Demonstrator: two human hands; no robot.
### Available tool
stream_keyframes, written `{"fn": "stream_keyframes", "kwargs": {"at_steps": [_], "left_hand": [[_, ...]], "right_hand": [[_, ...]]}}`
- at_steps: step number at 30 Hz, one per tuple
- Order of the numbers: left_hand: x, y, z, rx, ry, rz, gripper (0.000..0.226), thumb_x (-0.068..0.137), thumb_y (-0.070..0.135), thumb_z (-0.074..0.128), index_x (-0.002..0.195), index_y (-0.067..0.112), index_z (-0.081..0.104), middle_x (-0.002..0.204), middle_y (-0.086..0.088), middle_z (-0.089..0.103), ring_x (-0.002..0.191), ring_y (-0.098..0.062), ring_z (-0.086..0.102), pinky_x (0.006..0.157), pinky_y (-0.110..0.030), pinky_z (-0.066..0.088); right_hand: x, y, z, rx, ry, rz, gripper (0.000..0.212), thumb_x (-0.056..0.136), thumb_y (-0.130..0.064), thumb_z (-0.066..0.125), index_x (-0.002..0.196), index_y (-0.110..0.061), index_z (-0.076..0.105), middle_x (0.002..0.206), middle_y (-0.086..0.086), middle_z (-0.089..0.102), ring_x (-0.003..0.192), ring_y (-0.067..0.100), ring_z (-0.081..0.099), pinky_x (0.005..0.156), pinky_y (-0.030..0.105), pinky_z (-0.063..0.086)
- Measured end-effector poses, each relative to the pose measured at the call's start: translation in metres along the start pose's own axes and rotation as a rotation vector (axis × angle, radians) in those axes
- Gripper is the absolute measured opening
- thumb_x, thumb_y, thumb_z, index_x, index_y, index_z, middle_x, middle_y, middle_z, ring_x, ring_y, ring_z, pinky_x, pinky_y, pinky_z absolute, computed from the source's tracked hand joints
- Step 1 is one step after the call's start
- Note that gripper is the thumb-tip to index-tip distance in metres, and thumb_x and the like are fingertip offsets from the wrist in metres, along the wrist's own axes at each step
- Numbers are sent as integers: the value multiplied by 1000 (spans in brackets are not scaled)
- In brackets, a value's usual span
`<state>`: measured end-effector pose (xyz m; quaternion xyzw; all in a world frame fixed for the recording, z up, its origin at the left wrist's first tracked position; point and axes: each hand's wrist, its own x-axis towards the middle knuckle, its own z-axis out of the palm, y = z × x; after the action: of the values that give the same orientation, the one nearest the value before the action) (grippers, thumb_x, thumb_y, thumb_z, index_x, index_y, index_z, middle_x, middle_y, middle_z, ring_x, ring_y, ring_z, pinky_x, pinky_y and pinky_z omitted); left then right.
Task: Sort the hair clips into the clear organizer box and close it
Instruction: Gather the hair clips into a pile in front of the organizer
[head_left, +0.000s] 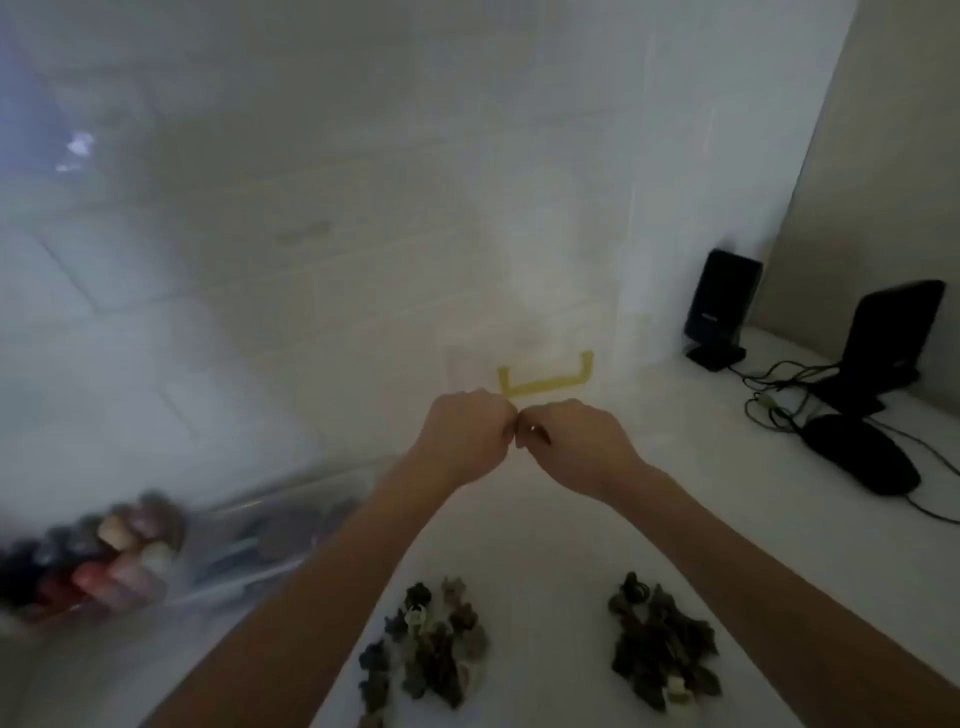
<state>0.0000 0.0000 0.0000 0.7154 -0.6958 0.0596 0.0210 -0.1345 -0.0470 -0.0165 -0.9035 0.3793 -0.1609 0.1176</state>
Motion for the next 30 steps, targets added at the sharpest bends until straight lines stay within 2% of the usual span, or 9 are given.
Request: {"fn": "stream_keyframes", "kwargs": {"at_steps": [4,9,14,18,20,24,25,27,30], "left_hand": [[-19,1,36,-7,93,-33,30,88,18,39,105,22,63,106,-4,64,96,-26,60,73,-32,40],[-66,7,49,-132,108,-25,38,87,37,46,123,27,54,119,-2,58,110,-22,55,90,-37,44],[-116,8,51,-92,79,-74,42,91,43,41,127,23,51,121,-6,61,110,-24,55,94,-37,42],[-148,-1,56,-219,59,-128,45,94,40,40,135,24,45,137,-7,52,123,-24,48,101,-36,35],[-158,-3,60,-309,74,-125,41,94,39,41,132,22,47,136,-5,52,123,-22,48,98,-34,36],[-168,-4,67,-453,175,-124,30,94,39,44,114,20,55,120,-5,58,114,-23,52,90,-33,39],[-169,-5,69,-484,198,-120,27,93,39,44,109,20,56,117,-5,59,115,-24,52,91,-34,40],[-170,-7,72,-593,216,-123,20,93,38,46,101,23,58,121,-4,60,129,-21,44,101,-38,37],[-173,-6,77,-722,264,-98,17,94,33,48,98,22,61,130,-1,57,140,-14,29,108,-34,27]], "right_hand": [[-11,8,39,-166,187,-110,22,90,-20,43,94,-16,64,90,6,60,90,26,53,72,35,36],[-45,4,66,25,266,-99,16,83,-15,50,97,-15,59,94,8,55,94,32,50,80,43,44],[-85,-30,68,101,228,-76,24,86,-6,47,105,-12,62,103,12,56,103,30,45,88,40,40],[-109,-49,62,97,89,-109,33,90,-9,44,118,-17,59,119,9,54,115,27,43,96,45,40],[-120,-55,60,80,30,-123,37,91,-10,43,125,-18,56,129,7,50,121,26,39,100,45,37],[-141,-54,52,50,3,-163,41,94,-12,41,132,-24,49,139,-1,46,129,20,35,106,41,30],[-146,-47,51,37,36,-164,41,94,-12,41,132,-26,49,140,-3,46,129,18,36,105,40,29],[-157,-28,48,52,156,-120,38,93,-12,43,127,-28,51,135,-6,51,126,17,40,104,40,30],[-179,5,48,129,392,3,25,90,-15,50,110,-27,59,115,-6,60,113,18,50,95,39,38]]}}
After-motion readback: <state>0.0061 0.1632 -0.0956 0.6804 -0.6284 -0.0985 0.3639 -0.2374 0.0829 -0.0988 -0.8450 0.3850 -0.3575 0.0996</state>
